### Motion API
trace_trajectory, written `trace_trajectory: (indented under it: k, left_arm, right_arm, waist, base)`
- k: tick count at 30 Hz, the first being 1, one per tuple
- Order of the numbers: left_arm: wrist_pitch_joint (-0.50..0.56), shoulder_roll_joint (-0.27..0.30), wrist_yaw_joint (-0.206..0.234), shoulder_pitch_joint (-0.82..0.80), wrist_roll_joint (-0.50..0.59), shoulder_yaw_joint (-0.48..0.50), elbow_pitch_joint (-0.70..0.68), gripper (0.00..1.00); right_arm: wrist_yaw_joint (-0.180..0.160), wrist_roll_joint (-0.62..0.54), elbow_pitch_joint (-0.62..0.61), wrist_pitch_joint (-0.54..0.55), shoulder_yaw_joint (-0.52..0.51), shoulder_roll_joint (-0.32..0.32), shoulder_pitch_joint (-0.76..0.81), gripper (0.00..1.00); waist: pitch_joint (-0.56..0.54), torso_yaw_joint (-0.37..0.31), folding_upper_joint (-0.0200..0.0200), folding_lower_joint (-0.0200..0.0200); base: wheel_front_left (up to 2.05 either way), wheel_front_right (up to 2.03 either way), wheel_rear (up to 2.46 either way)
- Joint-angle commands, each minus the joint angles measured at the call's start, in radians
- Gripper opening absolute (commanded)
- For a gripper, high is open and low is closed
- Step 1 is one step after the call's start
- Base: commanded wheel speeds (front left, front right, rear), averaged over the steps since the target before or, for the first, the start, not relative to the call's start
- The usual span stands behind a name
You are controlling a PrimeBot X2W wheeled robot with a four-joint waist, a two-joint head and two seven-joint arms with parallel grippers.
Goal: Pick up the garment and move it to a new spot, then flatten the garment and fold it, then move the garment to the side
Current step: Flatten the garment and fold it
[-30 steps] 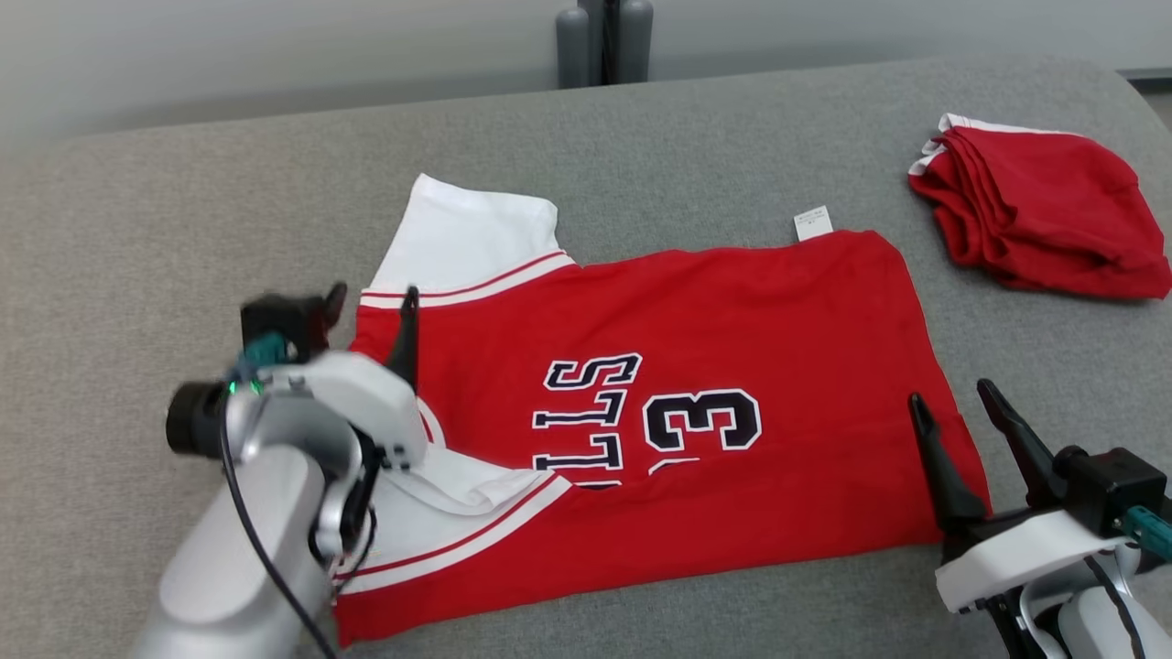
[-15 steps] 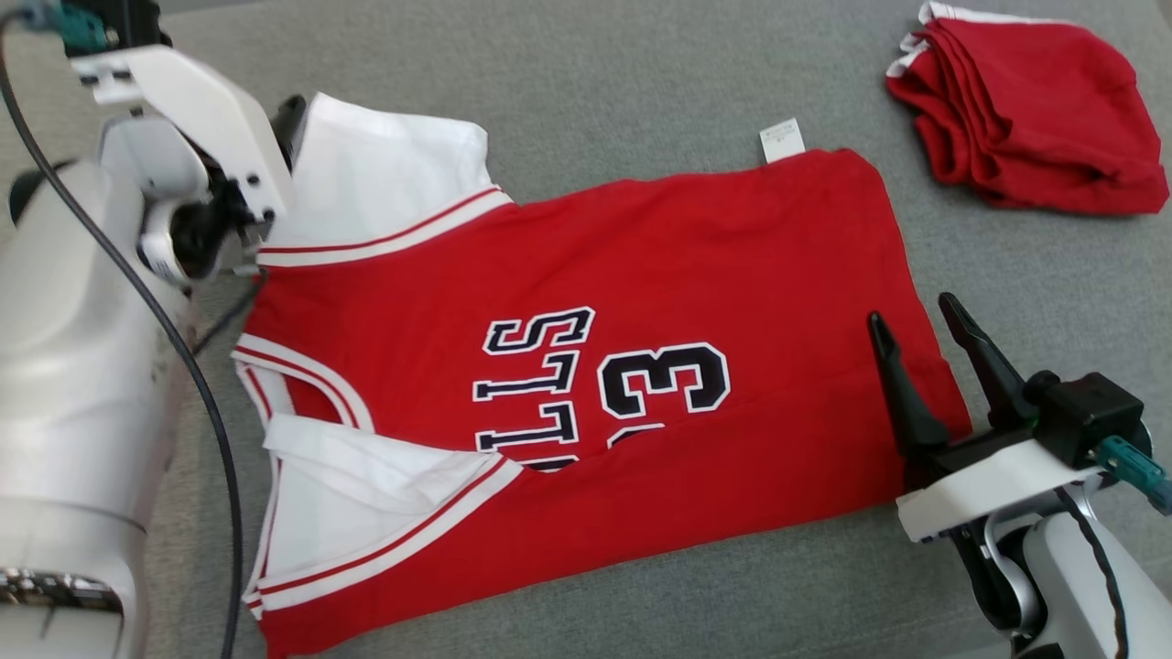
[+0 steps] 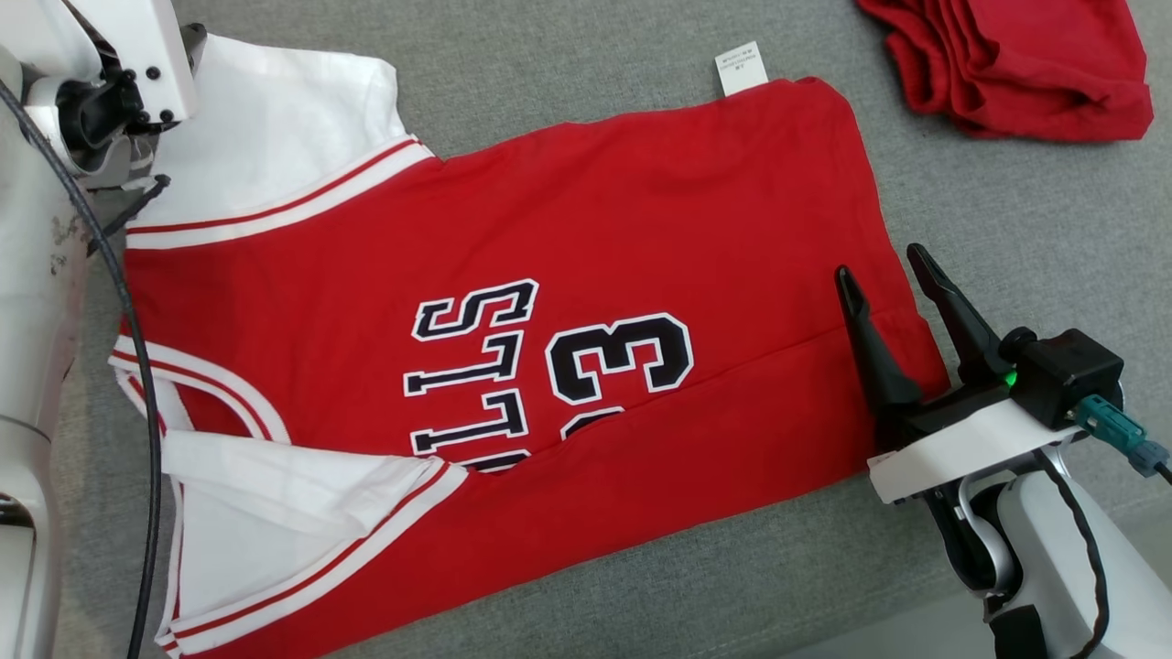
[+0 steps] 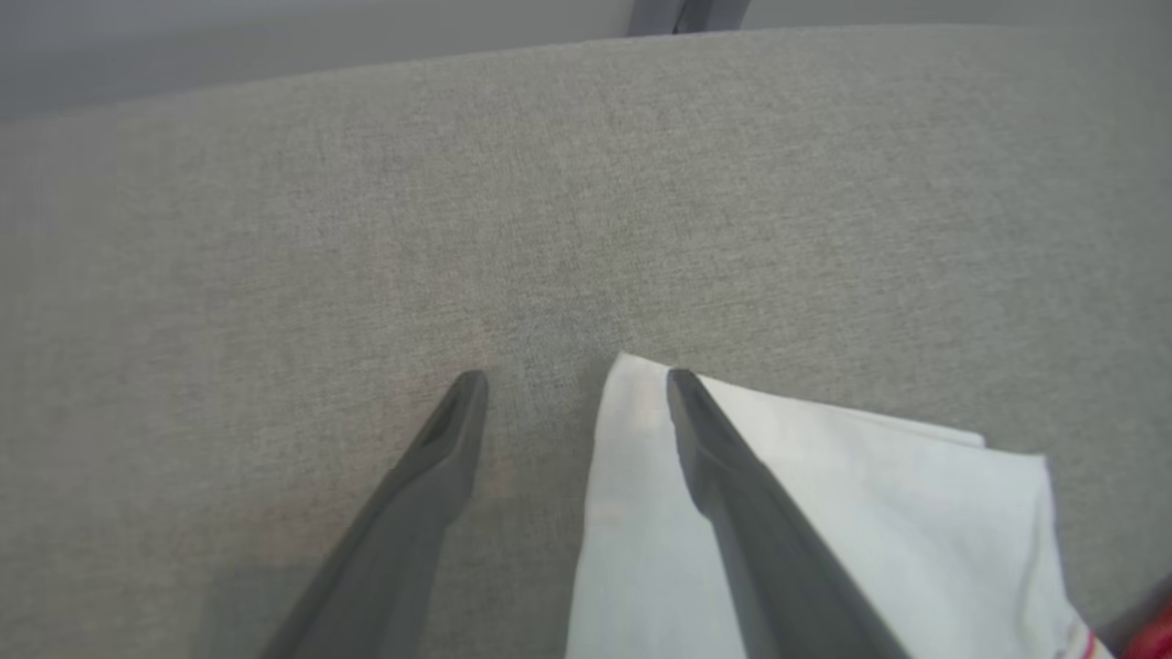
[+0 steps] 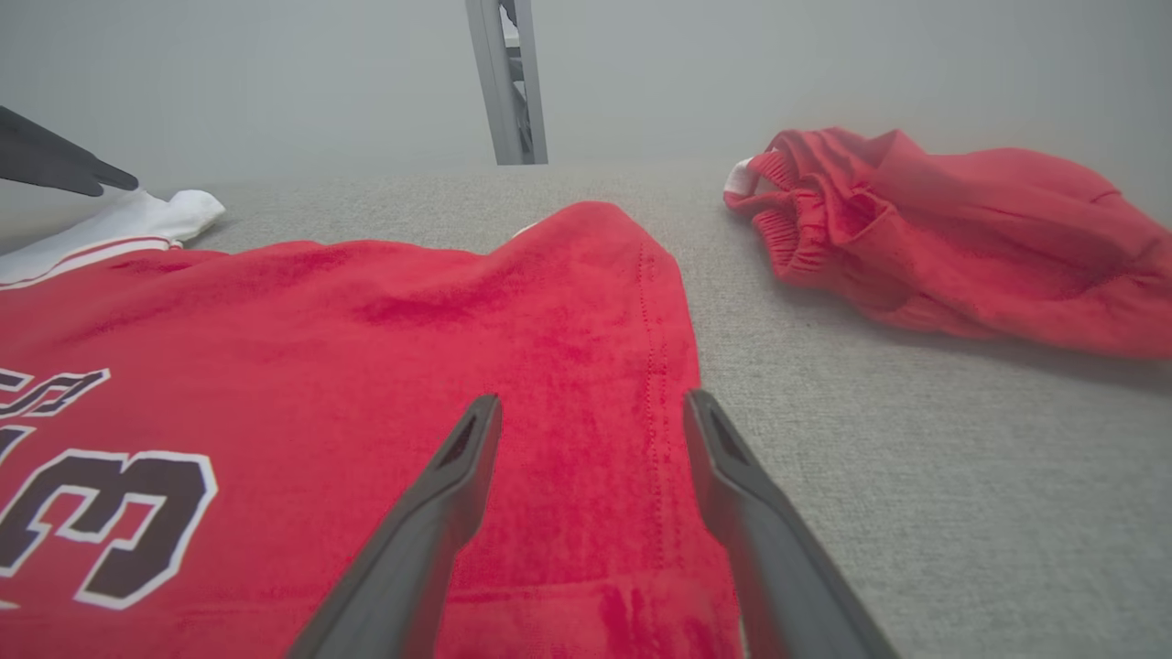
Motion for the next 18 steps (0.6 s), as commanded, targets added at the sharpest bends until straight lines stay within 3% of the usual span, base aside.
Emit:
trace_trajectory:
  k: [1, 8, 9, 10, 11, 18]
  left_arm:
    - [-0.002, 0.002, -0.006, -0.019, 0.012, -0.008, 0.008, 1.0]
    - [0.016, 0.004, -0.024, -0.06, 0.041, -0.05, 0.059, 0.99]
    - [0.019, 0.003, -0.029, -0.064, 0.045, -0.057, 0.066, 0.43]
    - [0.019, 0.002, -0.033, -0.067, 0.046, -0.06, 0.071, 0.07]
    - [0.02, 0.0, -0.038, -0.069, 0.045, -0.063, 0.077, 0.0]
    - [-0.026, -0.022, -0.081, -0.066, 0.046, -0.087, 0.08, 0.0]
  right_arm:
    - [0.0, 0.008, -0.002, -0.001, -0.003, 0.0, -0.012, 1.0]
    - [0.0, 0.008, 0.004, -0.001, 0.004, 0.005, -0.025, 1.0]
    - [0.0, 0.009, 0.004, -0.001, 0.004, 0.004, -0.027, 1.0]
    - [0.0, 0.009, 0.005, -0.001, 0.003, 0.004, -0.027, 1.0]
    - [0.0, 0.009, 0.005, -0.001, 0.001, 0.003, -0.027, 1.0]
    - [0.0, 0.025, 0.028, -0.001, -0.011, -0.005, -0.055, 1.0]
  waist:
    - [0.014, -0.01, 0.0, 0.0]
    - [0.024, -0.025, 0.0, 0.0]
    - [0.024, -0.027, 0.0, 0.0]
    - [0.023, -0.027, 0.0, 0.0]
    - [0.022, -0.026, 0.0, 0.0]
    - [-0.007, 0.0, 0.0, 0.0]
  base:
    - [0.0, 0.0, 0.0]
    - [0.0, 0.0, 0.0]
    - [0.0, 0.0, 0.0]
    - [0.0, 0.0, 0.0]
    - [0.0, 0.0, 0.0]
    - [0.0, 0.0, 0.0]
